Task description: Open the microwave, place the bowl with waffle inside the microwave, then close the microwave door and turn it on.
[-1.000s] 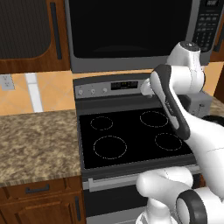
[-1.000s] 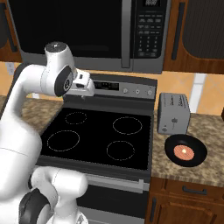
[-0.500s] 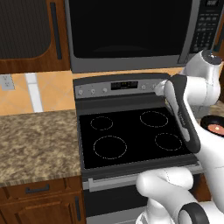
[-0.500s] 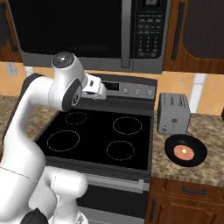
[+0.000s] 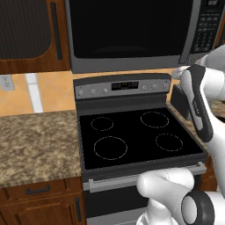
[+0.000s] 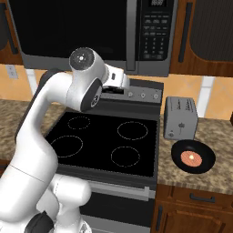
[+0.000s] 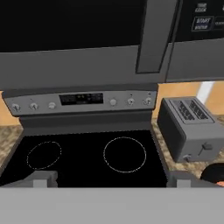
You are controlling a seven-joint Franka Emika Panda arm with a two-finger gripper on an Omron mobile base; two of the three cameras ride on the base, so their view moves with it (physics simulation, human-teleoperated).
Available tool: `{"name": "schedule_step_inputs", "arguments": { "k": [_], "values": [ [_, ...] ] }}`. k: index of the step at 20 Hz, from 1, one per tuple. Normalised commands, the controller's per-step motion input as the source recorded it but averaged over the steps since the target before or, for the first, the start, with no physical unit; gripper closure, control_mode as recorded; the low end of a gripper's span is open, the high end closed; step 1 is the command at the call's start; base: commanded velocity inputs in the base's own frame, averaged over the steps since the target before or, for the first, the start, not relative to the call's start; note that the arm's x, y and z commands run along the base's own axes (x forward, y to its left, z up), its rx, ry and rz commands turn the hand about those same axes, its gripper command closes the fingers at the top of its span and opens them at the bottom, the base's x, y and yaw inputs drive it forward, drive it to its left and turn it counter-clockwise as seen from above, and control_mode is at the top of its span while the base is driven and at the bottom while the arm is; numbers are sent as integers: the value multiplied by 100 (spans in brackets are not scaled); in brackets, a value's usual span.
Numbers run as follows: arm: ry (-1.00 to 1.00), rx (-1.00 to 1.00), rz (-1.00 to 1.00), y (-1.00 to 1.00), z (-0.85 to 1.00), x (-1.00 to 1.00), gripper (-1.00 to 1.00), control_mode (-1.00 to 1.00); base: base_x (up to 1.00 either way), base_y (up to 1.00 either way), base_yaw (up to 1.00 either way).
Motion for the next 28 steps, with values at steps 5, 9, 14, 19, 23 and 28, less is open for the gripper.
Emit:
{"name": "schedule_step_inputs", "arguments": {
  "k": [5, 9, 14, 19, 23, 28],
  "values": [
    [-21, 4, 0, -17, 68, 8, -100, -100, 0, 0, 0],
    [-7, 5, 0, -15, 51, 4, -100, -100, 0, 0, 0],
    [0, 2, 0, -16, 31, 10, -100, -100, 0, 0, 0],
    [0, 0, 0, -4, 25, 33, -100, -100, 0, 0, 0],
    [-8, 1, 0, 0, 14, 47, -100, -100, 0, 0, 0],
    [-3, 1, 0, -15, 6, 50, -100, -100, 0, 0, 0]
  ]
}}
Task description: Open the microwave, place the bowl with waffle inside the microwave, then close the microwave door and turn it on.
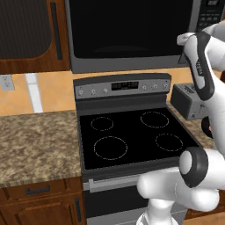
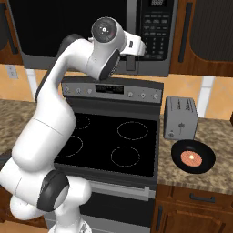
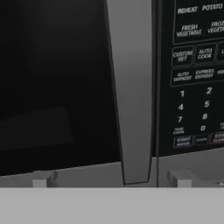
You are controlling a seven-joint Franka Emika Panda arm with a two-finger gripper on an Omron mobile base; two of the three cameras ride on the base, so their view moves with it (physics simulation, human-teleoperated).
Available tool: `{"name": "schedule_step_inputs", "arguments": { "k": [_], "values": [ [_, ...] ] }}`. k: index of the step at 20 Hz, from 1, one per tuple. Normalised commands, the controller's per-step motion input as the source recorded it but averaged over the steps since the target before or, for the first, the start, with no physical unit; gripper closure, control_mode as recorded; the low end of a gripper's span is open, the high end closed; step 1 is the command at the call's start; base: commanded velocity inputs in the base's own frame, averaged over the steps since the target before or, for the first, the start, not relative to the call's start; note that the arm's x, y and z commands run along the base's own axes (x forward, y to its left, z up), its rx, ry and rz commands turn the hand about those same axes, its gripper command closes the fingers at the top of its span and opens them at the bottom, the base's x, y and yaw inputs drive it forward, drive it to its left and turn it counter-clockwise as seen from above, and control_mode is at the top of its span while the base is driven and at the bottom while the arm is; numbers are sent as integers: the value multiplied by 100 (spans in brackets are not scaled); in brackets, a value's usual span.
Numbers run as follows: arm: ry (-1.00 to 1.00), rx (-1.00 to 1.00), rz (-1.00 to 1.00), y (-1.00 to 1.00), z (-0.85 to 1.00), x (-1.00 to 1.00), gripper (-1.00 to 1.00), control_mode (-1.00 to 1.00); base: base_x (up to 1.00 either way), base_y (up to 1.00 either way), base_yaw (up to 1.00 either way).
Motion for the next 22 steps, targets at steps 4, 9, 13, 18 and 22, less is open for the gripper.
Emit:
{"name": "schedule_step_inputs", "arguments": {
  "k": [4, 9, 13, 18, 22],
  "values": [
    [0, 0, 0, -19, 0, 46, -100, -100, 0, 0, 0],
    [-3, 0, 0, -23, 0, 46, -100, -100, 0, 0, 0],
    [-8, 0, 0, -12, -7, 51, -100, -100, 0, 0, 0],
    [-12, 4, 0, 0, -6, 45, -100, -100, 0, 0, 0],
    [0, 4, 1, 0, -4, 56, -100, -100, 0, 0, 0]
  ]
}}
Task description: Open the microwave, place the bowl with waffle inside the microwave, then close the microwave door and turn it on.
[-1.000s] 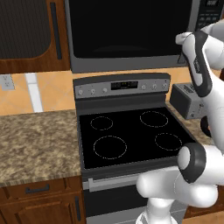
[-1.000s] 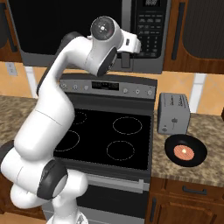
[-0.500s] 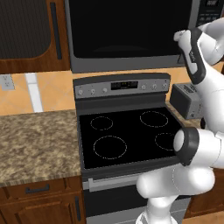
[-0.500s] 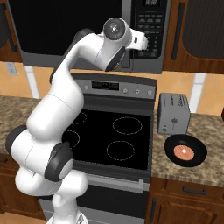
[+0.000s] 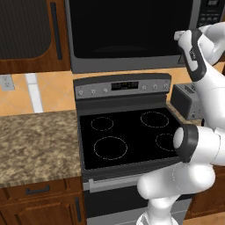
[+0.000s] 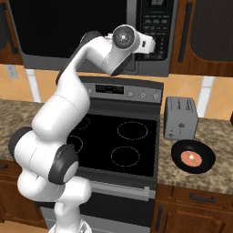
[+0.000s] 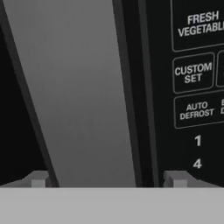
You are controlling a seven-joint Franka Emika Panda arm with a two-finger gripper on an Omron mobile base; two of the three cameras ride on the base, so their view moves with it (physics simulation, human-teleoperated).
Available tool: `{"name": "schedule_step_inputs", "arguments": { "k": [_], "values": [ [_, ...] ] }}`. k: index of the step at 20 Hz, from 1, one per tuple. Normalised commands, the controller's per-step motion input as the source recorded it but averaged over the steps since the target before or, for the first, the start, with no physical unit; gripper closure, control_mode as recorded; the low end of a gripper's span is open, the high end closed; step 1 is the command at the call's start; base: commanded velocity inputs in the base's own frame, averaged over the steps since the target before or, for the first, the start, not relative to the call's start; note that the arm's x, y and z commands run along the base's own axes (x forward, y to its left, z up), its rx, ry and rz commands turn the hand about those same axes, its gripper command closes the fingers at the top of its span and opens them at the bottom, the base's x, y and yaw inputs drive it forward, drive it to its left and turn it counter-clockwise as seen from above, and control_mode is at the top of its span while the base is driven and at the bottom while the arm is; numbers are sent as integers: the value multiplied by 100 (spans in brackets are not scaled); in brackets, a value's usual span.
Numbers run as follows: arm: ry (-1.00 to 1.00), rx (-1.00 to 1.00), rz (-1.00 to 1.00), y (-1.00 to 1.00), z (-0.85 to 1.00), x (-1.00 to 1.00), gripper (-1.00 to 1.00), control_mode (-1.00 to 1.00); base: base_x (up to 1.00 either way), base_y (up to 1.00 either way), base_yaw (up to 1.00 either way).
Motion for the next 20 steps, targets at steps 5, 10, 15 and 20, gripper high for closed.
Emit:
{"name": "schedule_step_inputs", "arguments": {
  "k": [5, 10, 15, 20],
  "values": [
    [0, 1, 5, 0, -15, 75, 100, -100, 0, 0, 0],
    [0, 0, 4, 0, -19, 67, 100, -100, 0, 0, 0],
    [0, 0, 0, 24, -2, 12, 100, -100, 0, 0, 0],
    [0, 0, -12, 36, 3, -49, 100, -100, 0, 0, 0]
  ]
}}
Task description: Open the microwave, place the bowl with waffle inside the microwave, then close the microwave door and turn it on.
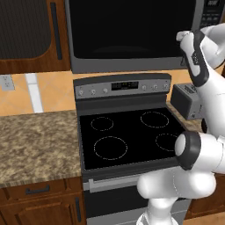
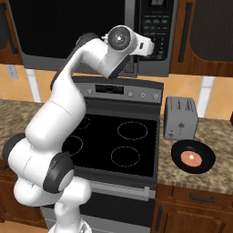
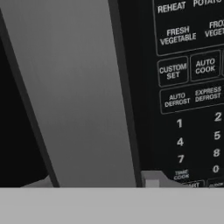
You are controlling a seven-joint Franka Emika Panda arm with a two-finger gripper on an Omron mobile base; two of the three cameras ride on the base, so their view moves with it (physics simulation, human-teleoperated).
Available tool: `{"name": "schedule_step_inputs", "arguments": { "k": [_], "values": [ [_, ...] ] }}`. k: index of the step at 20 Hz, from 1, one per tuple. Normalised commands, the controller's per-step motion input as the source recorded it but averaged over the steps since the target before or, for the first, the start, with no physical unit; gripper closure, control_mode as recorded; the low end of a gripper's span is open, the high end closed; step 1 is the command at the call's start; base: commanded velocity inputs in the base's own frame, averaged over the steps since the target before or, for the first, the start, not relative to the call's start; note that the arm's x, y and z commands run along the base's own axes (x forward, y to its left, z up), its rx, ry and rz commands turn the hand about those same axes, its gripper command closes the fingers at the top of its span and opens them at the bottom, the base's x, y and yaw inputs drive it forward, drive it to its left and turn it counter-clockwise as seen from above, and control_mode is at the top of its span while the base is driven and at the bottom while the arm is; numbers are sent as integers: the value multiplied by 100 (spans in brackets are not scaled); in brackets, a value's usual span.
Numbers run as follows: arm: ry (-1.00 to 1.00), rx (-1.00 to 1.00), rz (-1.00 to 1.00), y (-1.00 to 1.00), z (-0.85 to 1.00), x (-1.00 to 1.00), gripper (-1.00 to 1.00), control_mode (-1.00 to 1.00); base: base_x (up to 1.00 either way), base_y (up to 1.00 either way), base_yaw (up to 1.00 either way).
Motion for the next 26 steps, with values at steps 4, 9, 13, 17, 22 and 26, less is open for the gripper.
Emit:
{"name": "schedule_step_inputs", "arguments": {
  "k": [4, 9, 13, 17, 22, 26],
  "values": [
    [1, -1, -18, 39, 7, -97, 100, -100, 0, 0, 0],
    [3, -5, -23, 51, 9, -100, 100, -100, 0, 0, 0],
    [1, -7, -24, 50, 0, -100, 100, -100, 0, 0, 0],
    [-4, -4, -26, 52, 0, -100, 100, -100, 0, 0, 0],
    [-10, -14, -23, 84, 0, -100, 100, -100, 0, 0, 0],
    [-25, -20, -18, 100, -4, -100, 100, -100, 0, 0, 0]
  ]
}}
